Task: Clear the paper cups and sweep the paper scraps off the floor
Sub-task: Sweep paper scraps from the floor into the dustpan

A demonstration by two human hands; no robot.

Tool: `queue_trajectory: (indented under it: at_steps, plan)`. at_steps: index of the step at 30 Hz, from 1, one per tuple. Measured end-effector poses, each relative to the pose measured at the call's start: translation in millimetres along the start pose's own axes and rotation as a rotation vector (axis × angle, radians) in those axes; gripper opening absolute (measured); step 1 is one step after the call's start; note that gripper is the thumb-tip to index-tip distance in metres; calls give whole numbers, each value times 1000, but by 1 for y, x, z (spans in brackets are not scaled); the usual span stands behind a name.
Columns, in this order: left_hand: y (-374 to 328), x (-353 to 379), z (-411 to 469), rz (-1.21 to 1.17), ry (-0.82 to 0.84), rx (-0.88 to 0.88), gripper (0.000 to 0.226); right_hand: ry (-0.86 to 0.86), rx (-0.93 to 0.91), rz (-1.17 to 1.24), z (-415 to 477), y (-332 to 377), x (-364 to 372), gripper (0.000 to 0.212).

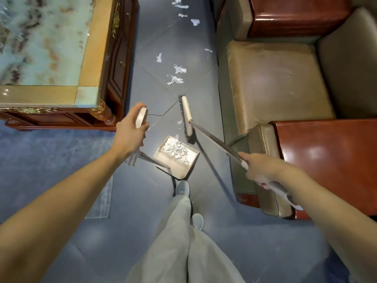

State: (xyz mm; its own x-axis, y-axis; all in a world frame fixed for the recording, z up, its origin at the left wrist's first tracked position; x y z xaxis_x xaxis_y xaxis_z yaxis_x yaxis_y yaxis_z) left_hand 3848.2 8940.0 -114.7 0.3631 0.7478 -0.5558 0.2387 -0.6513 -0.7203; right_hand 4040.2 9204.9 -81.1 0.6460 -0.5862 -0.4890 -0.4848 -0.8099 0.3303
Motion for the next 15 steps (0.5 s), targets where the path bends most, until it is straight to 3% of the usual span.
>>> queue_trajectory:
  at_steps: [10, 15]
  plan:
    - [-16, -19, 88, -69, -75, -54, 42, -69, 31, -355, 145, 49, -116, 49]
    - [-40, -28, 141, -89, -78, -73, 41, -5, 6, -453, 202, 55, -143, 60]
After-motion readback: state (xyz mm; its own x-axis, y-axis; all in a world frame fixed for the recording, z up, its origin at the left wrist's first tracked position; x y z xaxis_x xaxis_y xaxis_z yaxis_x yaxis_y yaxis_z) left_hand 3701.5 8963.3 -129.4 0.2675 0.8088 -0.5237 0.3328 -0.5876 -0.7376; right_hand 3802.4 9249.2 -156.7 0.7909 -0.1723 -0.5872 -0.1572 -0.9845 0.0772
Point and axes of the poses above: each hand's wrist, its own z-axis towards the middle knuckle, its own x-axis out of the palm, y = z × x, the point moved 2 cm from there along z, towards the middle knuckle, and after that the axes turned 14 degrees about -x, right-handed, at the moved point
